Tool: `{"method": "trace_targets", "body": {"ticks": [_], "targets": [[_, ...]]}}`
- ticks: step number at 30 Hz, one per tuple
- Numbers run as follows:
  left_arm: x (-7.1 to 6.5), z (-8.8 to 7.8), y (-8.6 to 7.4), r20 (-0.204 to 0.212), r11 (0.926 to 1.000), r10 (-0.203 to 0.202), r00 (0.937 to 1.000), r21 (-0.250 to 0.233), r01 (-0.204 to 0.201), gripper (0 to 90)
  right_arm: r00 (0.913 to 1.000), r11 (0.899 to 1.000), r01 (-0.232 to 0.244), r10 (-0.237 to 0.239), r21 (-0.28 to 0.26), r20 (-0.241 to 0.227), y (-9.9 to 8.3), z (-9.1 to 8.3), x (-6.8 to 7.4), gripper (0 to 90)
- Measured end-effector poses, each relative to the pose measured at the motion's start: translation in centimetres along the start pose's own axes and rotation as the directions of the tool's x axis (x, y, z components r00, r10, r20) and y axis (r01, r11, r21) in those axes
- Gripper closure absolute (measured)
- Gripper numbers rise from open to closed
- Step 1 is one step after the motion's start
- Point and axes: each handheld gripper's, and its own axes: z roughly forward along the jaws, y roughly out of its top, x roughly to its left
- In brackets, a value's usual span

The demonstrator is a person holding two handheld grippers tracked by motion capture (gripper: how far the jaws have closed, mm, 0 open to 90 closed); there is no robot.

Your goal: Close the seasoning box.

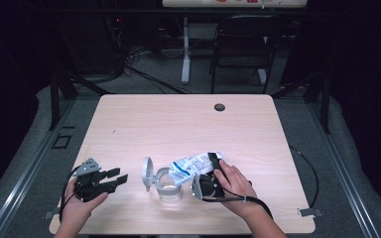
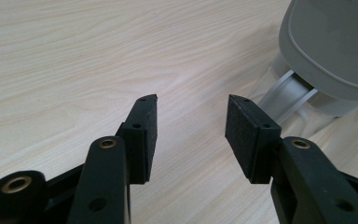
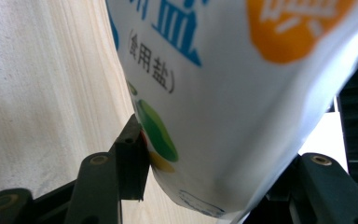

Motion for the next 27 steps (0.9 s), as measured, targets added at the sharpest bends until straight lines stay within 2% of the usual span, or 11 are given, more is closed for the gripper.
{"method": "trace_targets", "body": {"ticks": [5, 8, 10, 11, 14, 16, 21, 25, 27], "targets": [[0.04, -0.04, 0.0, -0.002, 1.0, 0.001, 1.0, 0.002, -0.001, 54.0, 0.9995, 0.999, 0.03, -0.03, 0.021, 0.008, 0.08, -0.14, -0.15, 45.8], [0.04, -0.04, 0.01, -0.002, 1.0, 0.001, 1.0, 0.001, -0.001, 54.1, 0.9997, 1.0, 0.025, -0.025, 0.014, 0.008, 0.05, -0.07, -0.09, 45.8], [0.05, -0.04, 0.01, -0.002, 1.0, 0.001, 1.0, 0.001, -0.001, 54.1, 0.9992, 0.999, 0.039, -0.039, 0.037, 0.008, 0.14, -0.19, -0.22, 46.0], [0.05, -0.04, 0.01, -0.002, 1.0, 0.0, 1.0, 0.001, 0.0, 54.1, 0.9996, 0.999, 0.026, -0.026, 0.019, 0.011, 0.06, -0.02, -0.08, 46.0], [0.06, -0.05, 0.01, -0.003, 1.0, 0.002, 1.0, 0.002, -0.002, 54.0, 0.9989, 0.998, 0.041, -0.042, 0.042, 0.021, 0.13, -0.08, -0.15, 46.2], [0.07, -0.05, 0.0, -0.003, 1.0, 0.002, 1.0, 0.002, -0.002, 54.0, 0.9993, 0.999, 0.03, -0.03, 0.031, 0.021, 0.07, 0.06, -0.1, 46.2], [0.05, -0.06, 0.0, -0.003, 1.0, -0.001, 1.0, 0.0, 0.001, 54.0, 0.998, 0.997, 0.054, -0.056, 0.05, 0.031, 0.11, -0.06, -0.11, 46.2], [0.08, -0.06, 0.0, -0.004, 1.0, 0.0, 1.0, 0.0, 0.0, 54.0, 0.9959, 0.996, 0.077, -0.08, 0.054, 0.043, 0.22, -0.16, -0.1, 46.2], [0.08, -0.06, -0.01, -0.004, 1.0, -0.001, 1.0, 0.002, 0.001, 54.0, 0.9958, 0.996, 0.074, -0.076, 0.04, 0.052, 0.21, -0.07, -0.04, 46.2]]}}
